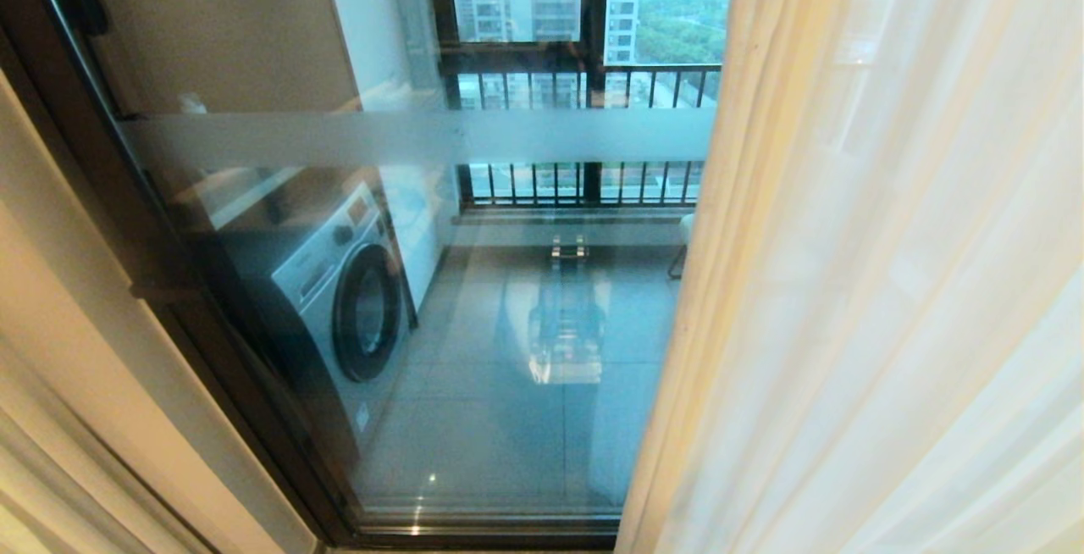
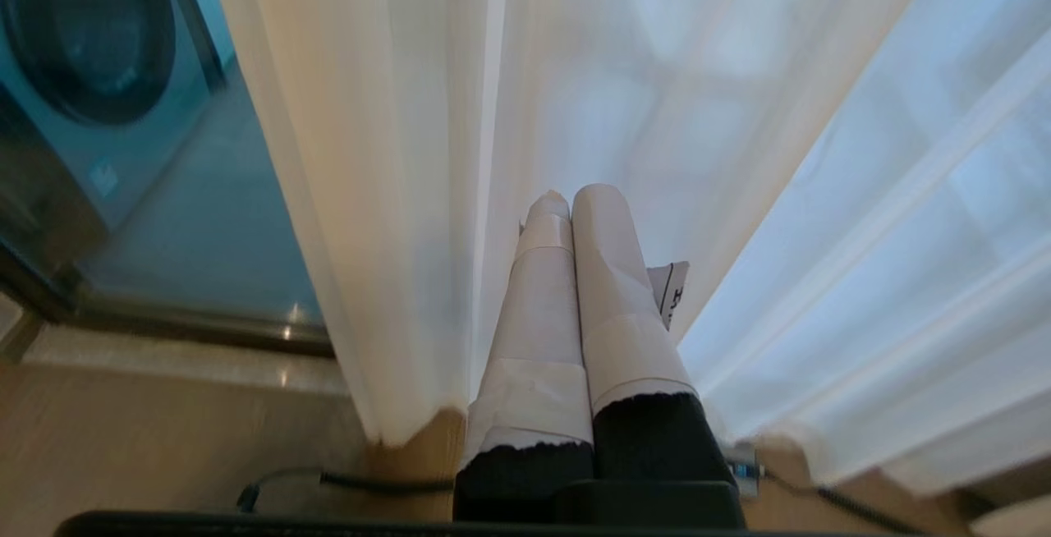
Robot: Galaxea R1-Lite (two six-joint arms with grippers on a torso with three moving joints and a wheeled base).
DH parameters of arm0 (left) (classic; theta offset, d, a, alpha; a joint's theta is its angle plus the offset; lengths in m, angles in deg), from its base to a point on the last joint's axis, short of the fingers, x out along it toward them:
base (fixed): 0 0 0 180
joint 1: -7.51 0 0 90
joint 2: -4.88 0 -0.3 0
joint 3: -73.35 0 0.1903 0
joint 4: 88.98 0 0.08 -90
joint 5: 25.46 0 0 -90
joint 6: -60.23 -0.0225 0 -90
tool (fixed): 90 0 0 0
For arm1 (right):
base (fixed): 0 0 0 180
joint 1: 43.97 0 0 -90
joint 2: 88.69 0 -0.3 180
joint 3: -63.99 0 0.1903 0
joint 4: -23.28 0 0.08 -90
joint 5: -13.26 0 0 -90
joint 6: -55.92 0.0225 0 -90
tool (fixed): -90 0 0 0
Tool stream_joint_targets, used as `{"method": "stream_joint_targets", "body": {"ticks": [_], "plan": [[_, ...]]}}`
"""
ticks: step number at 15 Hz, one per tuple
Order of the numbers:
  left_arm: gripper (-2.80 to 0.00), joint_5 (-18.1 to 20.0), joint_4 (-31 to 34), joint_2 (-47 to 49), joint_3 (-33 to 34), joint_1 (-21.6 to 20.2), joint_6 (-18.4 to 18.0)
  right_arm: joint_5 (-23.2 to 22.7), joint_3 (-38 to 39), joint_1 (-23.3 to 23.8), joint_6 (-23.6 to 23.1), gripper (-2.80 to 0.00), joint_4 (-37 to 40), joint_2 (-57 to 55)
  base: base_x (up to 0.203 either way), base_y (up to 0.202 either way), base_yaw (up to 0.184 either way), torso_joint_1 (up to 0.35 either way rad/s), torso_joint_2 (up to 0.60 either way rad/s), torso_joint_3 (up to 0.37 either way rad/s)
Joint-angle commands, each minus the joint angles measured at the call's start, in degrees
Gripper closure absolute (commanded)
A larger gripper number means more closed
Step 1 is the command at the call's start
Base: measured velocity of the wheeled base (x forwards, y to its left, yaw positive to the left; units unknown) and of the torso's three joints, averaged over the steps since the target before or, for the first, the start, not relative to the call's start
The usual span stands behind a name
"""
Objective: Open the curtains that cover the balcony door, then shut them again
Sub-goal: Close the inner curtains on both sides
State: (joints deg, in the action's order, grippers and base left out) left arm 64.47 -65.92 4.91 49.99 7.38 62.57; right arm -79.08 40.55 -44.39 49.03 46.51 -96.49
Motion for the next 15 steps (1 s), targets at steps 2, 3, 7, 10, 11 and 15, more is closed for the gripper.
{"method": "stream_joint_targets", "body": {"ticks": [2, 3, 7, 10, 11, 15], "plan": [[0.00, -0.01, -0.05, -0.02, 0.00, -0.04, 0.03, 0.14, 0.07, 0.42, -0.50, 0.00, 0.58, 7.80, 0.000, 0.000, 0.000, 0.000, 0.00, 0.000], [0.00, -0.01, -0.05, -0.02, 0.00, -0.04, 0.03, 0.10, 0.07, 0.42, -0.50, 0.00, 0.58, 7.80, 0.000, 0.000, 0.000, 0.000, 0.00, 0.000], [0.00, -0.01, -0.05, -0.02, 0.00, -0.04, 0.03, 0.06, 0.07, 0.42, -0.24, 0.00, 0.49, 7.80, 0.000, 0.000, 0.000, 0.000, 0.00, 0.000], [0.00, -0.01, -0.05, -0.02, 0.00, -0.04, 0.03, 0.06, 0.07, 0.42, -0.04, 0.00, 0.49, 7.80, 0.000, 0.000, 0.000, 0.000, 0.00, 0.000], [0.00, -0.01, -0.05, -0.02, 0.00, -0.04, 0.03, 0.06, 0.07, 0.42, 0.03, 0.00, 0.49, 7.80, 0.000, 0.000, 0.000, 0.000, 0.00, 0.000], [0.00, -0.01, -0.05, -0.02, 0.00, -0.04, 0.03, 0.06, 0.07, 0.42, 0.03, 0.00, 0.49, 7.80, 0.000, 0.000, 0.000, 0.000, 0.00, 0.000]]}}
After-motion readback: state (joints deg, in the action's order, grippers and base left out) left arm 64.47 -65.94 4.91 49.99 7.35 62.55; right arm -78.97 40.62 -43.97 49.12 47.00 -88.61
